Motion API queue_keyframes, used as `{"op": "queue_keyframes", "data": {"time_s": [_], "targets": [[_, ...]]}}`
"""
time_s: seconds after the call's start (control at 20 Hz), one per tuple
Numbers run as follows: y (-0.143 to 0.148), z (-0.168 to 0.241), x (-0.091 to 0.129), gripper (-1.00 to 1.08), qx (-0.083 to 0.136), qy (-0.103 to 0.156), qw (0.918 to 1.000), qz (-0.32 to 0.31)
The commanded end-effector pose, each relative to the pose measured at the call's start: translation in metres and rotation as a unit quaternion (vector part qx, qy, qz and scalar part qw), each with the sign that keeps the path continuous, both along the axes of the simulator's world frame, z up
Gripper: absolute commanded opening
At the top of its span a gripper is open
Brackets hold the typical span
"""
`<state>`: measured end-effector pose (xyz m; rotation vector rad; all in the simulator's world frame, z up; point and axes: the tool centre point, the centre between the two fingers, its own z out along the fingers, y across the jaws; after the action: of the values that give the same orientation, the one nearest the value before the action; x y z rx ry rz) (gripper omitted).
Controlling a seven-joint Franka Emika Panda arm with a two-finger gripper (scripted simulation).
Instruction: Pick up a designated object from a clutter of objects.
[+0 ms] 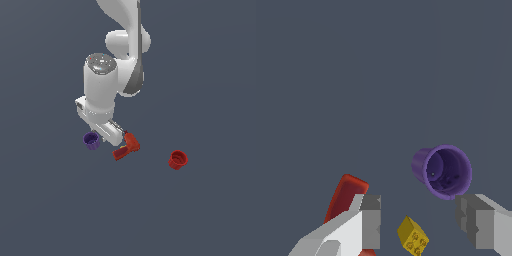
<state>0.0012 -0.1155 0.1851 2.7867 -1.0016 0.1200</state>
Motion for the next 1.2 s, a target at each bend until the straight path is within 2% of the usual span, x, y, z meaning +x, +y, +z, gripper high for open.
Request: {"op": "queue_keyframes", "data": {"time_s": [0.0, 0.6, 1.15], "targets": [[-0.007, -0.012, -0.003, 0.28, -0.008, -0.005, 0.9996, -0.025], [-0.032, -0.065, -0.021, 0.28, -0.036, -0.029, 0.9909, -0.126], [-0.041, -0.086, -0.031, 0.28, -0.045, -0.04, 0.9842, -0.166]]}}
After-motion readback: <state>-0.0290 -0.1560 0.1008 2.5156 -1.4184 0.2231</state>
